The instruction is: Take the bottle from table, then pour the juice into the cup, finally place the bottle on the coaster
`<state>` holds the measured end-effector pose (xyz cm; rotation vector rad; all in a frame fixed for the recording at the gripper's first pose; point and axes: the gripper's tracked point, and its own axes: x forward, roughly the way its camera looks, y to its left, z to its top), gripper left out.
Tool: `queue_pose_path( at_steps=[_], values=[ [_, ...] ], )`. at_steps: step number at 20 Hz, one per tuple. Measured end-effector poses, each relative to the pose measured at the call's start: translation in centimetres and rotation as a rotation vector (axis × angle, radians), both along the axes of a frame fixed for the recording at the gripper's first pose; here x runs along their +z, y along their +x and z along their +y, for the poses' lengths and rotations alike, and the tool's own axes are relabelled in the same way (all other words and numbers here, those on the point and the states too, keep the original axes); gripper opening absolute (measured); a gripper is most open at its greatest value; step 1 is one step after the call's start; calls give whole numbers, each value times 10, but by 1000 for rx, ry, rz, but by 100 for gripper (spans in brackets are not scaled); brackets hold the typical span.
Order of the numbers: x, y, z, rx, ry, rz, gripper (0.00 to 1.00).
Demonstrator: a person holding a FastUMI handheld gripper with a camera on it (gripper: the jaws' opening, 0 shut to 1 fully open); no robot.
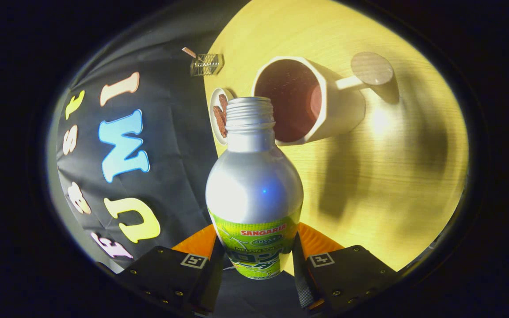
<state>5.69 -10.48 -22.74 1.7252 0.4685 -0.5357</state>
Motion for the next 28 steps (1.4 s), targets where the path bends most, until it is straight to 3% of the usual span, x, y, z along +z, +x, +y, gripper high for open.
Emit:
queue_pose_path(
  at_steps=[7, 17, 24, 28],
  values=[
    [-10, -1, -4, 70, -276, 42, 69],
    [1, 22, -8, 284, -682, 75, 69],
    [-2, 45, -21, 460, -1013, 202, 68],
    [4, 58, -34, 484, -1128, 258, 69]
  ],
)
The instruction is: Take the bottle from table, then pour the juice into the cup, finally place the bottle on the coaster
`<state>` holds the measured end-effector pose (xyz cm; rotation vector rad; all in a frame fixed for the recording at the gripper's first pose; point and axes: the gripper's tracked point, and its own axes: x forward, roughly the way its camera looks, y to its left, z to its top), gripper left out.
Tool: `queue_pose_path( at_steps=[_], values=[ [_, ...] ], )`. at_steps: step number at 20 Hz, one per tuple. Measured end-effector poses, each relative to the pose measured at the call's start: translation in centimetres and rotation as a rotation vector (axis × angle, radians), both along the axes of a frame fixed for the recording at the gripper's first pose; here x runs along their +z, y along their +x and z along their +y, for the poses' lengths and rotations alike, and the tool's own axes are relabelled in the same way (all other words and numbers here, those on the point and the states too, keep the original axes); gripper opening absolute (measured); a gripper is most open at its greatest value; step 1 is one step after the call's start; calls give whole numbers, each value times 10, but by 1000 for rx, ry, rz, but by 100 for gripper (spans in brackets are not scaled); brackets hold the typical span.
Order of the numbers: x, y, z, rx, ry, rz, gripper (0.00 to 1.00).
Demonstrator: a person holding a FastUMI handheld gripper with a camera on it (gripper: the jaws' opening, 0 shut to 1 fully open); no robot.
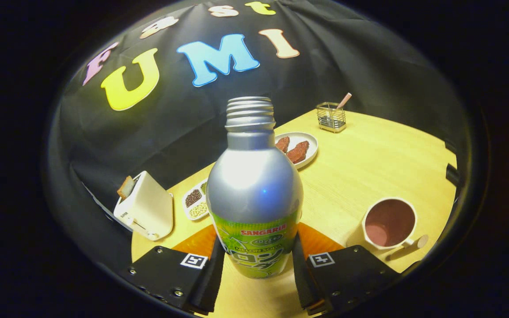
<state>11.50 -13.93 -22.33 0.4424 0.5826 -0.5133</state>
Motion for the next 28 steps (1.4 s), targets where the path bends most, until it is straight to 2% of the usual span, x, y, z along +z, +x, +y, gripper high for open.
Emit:
queue_pose_path(
  at_steps=[3, 9, 11, 17, 24, 28],
  values=[
    [-2, 5, -8, 1, -101, 28, 68],
    [0, 33, -21, 69, -308, 84, 69],
    [-1, 45, -23, 69, -326, 64, 69],
    [-22, 66, -44, 59, -390, 116, 70],
    [-50, 84, -56, 50, -385, 130, 71],
    [-54, 94, -60, 40, -369, 94, 72]
  ],
)
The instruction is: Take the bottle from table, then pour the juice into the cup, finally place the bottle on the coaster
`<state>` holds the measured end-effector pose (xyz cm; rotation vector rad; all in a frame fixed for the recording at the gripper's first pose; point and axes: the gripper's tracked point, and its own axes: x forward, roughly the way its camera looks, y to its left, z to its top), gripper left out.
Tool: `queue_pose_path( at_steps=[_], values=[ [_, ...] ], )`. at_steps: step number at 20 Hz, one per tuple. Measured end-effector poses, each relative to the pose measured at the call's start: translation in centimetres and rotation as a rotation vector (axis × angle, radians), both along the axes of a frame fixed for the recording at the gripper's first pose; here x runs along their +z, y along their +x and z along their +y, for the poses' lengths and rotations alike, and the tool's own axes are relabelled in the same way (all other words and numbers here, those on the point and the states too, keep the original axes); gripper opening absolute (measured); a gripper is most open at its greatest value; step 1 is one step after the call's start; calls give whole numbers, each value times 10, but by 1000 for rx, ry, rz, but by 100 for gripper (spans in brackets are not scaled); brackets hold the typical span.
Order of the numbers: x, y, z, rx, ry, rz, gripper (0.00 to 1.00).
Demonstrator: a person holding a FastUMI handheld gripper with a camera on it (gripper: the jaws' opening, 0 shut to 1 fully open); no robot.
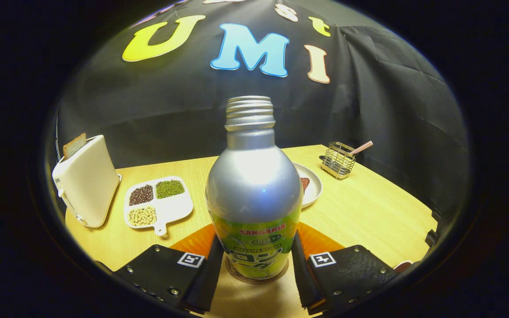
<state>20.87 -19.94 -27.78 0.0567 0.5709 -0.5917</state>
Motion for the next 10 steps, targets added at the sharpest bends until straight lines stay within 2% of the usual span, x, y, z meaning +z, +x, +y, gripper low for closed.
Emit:
queue_pose_path(
  at_steps=[10],
  values=[
    [-21, 1, -7, 12, 29, -45, 78]
  ],
)
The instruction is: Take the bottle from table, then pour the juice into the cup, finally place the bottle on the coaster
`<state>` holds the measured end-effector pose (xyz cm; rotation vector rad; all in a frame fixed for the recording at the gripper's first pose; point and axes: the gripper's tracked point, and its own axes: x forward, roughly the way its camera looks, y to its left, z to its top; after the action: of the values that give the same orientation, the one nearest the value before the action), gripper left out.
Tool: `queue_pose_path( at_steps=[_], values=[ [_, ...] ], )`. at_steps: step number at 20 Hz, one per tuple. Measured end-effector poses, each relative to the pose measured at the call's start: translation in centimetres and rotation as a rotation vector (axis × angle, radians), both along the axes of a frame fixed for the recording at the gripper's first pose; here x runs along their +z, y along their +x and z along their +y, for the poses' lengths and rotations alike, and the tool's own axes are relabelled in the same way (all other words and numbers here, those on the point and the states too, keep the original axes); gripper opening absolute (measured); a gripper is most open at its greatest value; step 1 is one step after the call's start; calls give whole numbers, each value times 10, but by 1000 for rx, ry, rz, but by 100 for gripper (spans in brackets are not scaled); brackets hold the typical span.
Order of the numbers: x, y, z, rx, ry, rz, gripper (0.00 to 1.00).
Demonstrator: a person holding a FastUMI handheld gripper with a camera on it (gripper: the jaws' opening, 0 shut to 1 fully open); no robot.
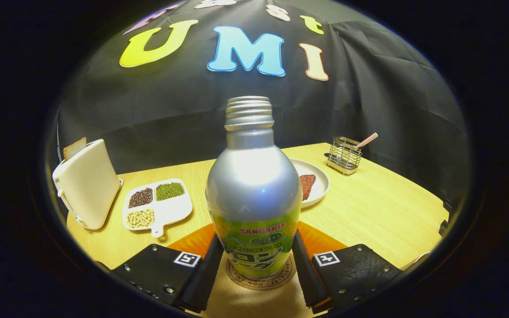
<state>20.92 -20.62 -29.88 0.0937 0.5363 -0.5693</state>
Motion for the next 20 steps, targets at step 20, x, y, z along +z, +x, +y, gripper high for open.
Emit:
queue_pose_path(
  at_steps=[20],
  values=[
    [48, -33, 10, 51, 5, -56, 99]
  ],
)
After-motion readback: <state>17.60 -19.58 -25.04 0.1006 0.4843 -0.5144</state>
